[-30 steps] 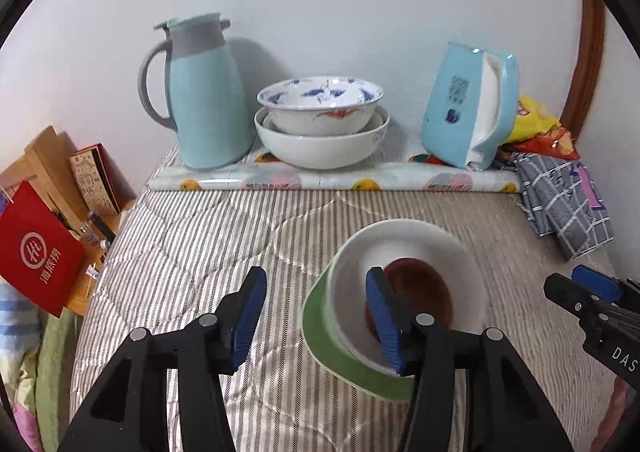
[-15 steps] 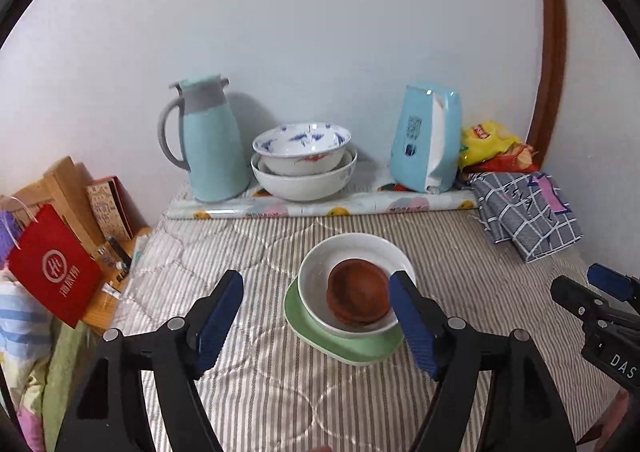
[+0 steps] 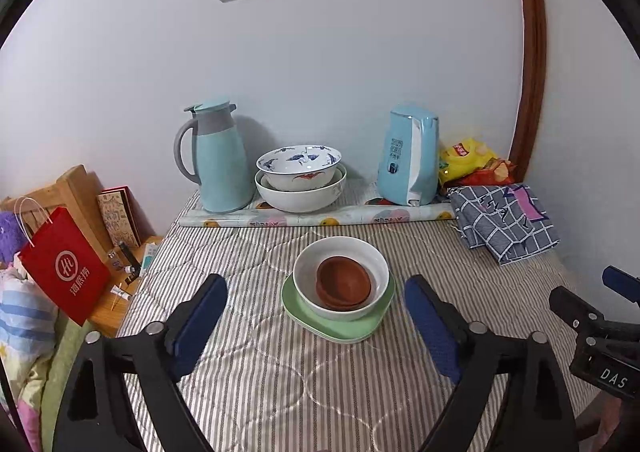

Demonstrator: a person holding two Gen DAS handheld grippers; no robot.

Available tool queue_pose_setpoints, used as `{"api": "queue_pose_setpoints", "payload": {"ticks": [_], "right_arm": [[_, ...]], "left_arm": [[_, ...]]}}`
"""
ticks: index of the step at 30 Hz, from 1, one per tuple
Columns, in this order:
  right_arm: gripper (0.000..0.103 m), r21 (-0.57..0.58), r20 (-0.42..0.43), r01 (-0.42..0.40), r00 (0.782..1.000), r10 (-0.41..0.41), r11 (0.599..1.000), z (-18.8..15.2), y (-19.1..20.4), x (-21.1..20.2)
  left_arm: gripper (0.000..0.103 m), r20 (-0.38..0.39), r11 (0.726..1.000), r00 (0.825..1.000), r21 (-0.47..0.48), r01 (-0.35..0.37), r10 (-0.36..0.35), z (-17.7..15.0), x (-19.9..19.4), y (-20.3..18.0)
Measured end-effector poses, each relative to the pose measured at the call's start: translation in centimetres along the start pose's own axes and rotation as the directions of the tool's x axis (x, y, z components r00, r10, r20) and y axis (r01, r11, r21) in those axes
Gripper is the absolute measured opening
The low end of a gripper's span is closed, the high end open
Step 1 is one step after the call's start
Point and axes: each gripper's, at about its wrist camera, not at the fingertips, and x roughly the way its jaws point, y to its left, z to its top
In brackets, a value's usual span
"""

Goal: Organize plates and bowls

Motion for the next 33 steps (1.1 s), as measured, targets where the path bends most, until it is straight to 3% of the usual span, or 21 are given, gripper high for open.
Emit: {"api": "queue_pose_setpoints", "payload": {"ticks": [6,33], "right_arm": [[0.094,0.033,0.002,-0.013,1.000,0.013,0.999,-0.3,-0.7,-0.9],[0.094,0.083,0.030,0.005,1.000,-0.007,0.997,-0.6,-2.5,-3.2]], "left_arm": [[0.100,-0.007,1.000,1.000,-0.006,0.005,-0.005,-0.2,-0.8,0.0],[0.100,-0.010,0.999,0.999,-0.025,0.042,-0.042,-0.1,-1.7,-0.8]]}}
